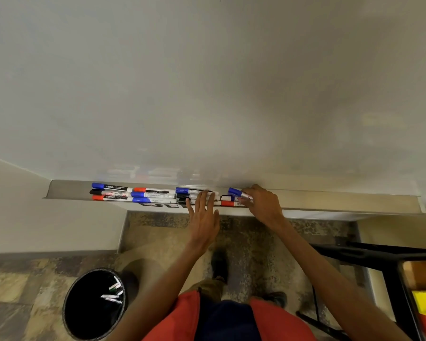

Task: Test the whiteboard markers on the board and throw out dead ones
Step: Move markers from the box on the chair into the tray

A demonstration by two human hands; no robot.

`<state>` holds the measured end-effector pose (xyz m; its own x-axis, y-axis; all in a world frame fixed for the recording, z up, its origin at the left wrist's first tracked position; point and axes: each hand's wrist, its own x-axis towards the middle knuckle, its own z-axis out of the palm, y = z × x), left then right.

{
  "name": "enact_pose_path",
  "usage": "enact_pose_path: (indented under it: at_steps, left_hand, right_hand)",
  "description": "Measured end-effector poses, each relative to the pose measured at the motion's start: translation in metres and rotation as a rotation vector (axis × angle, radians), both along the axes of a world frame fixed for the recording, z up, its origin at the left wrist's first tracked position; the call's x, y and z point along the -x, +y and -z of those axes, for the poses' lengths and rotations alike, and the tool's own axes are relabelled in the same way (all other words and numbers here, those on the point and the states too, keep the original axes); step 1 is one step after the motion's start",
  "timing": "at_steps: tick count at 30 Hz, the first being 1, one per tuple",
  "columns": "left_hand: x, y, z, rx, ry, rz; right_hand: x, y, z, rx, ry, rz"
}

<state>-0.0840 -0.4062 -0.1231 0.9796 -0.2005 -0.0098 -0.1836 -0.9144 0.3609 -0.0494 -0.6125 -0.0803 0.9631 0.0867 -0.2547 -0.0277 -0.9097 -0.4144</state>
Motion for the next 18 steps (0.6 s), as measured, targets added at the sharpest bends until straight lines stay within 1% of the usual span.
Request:
enact_pose_path:
  at_steps: [2,7,9,12,14,18]
  left_hand:
    - [-0.002,0.000,0.000,0.003,-0.013,-0.001]
    - [-0.004,-0.002,0.002,-0.009,-0.011,-0.004]
    - [-0.004,-0.001,0.003,-0.019,-0.005,0.000]
    - [-0.003,-0.002,0.003,-0.018,-0.011,0.003]
    - [-0.003,-0.002,0.003,-0.032,-0.002,0.008]
    - [-0.003,-0.001,0.005,-0.047,0.022,0.015]
  right_hand:
    - [-0.001,0.002,-0.001,0.003,-0.011,-0.008]
    - [-0.003,0.014,0.002,0.046,-0.111,-0.075]
    - [-0.001,0.020,0.004,0.033,-0.161,-0.066]
    - [0.003,0.026,0.012,0.072,-0.215,-0.032]
    - [0.004,0.030,0.017,0.087,-0.225,-0.005]
    - [0.007,0.038,0.021,0.046,-0.228,0.002]
